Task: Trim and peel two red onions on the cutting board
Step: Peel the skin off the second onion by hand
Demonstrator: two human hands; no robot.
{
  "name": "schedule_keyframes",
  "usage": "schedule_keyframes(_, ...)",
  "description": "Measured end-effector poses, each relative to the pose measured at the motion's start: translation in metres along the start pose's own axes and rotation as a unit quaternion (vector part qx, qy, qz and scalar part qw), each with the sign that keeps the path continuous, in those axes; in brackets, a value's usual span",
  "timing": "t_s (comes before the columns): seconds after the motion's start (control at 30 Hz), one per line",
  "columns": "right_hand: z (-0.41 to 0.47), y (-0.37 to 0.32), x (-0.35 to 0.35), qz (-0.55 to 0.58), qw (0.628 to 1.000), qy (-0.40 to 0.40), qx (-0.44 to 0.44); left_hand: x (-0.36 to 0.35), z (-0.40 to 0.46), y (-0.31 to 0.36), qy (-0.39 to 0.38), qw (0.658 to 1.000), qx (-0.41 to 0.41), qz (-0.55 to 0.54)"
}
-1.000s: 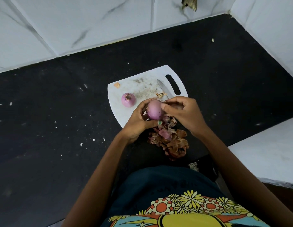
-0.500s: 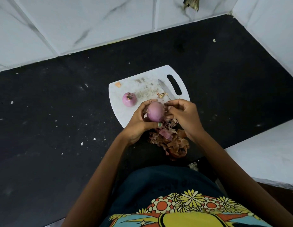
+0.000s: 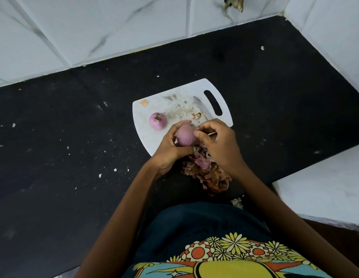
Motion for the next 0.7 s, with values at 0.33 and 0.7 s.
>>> schedule_keyframes(0.33,0.007,0.025,0.012,-0.065,0.991,-0.033,-0.109,0.003,0.001,0.004,0.015,0.993,-0.040,0.109)
schedule_keyframes(0.7,0.006,0.001,0.009,-0.017,0.994,-0.076,-0.078,0.000,0.006,0.008,0.014,0.955,-0.133,0.266)
Point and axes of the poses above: each hand's wrist, its own z-axis towards the middle knuckle, its own x-axis out of the back of the hand, y = z × x, the point moved 4 cm from there along z, towards the middle knuckle, and after that the axes turned 2 degrees about y, right-handed, at the moved point
